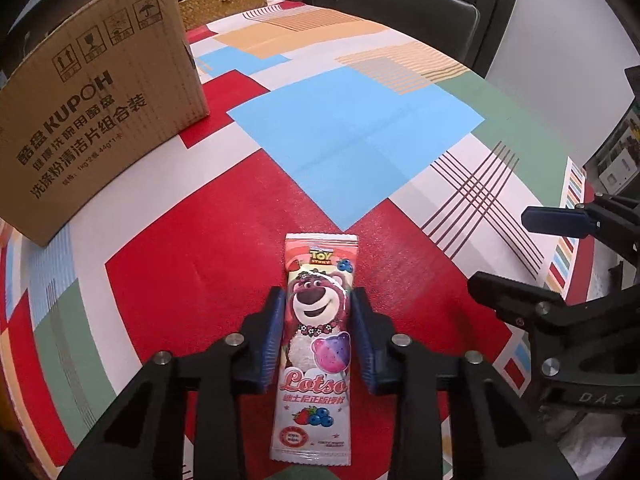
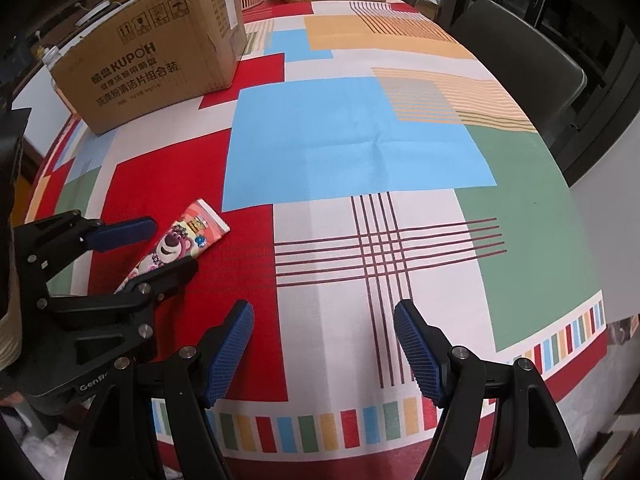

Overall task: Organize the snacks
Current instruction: 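Close left tool on the Lotso lollipop packet, then lift the lollipop packet with left tool and carry it over the box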

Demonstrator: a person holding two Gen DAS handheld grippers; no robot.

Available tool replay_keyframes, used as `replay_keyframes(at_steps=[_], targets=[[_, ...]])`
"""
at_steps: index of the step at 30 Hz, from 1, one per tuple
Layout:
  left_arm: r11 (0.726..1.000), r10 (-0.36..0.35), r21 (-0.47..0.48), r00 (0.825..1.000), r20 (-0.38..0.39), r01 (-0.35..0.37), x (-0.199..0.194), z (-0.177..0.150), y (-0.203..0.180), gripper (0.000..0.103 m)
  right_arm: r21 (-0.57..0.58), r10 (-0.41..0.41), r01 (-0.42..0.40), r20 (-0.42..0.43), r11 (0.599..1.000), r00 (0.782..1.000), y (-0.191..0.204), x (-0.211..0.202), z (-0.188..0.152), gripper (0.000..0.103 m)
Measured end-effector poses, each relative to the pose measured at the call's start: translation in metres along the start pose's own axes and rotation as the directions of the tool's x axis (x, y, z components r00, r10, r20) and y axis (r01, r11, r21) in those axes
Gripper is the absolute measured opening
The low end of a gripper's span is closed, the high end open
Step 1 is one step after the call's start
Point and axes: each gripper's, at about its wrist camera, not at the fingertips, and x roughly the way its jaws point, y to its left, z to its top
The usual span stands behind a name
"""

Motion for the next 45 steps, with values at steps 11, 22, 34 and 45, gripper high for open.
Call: replay_keyframes(at_steps=[11, 22, 34, 45], targets=[[0.997, -0.031, -0.067, 0.998, 0.048, 0.034, -0.019, -0.003, 0.015, 0.031, -0.010, 0.003, -0.003, 0.012, 1.000, 1.000, 0.007, -0.001, 0.003, 0.073], [0.991, 0.001, -0.133, 0.989, 0.146, 0.018, -0.051, -0.002, 0.038, 0.031, -0.036, 0.004, -0.001, 0.081, 0.999, 0.997, 0.022, -0.017, 0.021, 0.073], [0.981, 0.075, -0.193, 0.963, 0.261, -0.024, -0.089, 0.005, 0.067, 0.031, -0.089, 0.029, -0.011, 0.203, 0.996, 0.979, 0.047, -0.045, 0.051, 0.073], [0.968, 0.139, -0.245, 0.934, 0.329, -0.058, -0.116, 0.014, 0.093, 0.031, -0.126, 0.051, -0.015, 0.287, 0.992, 0.957, 0.064, -0.061, 0.081, 0.073]])
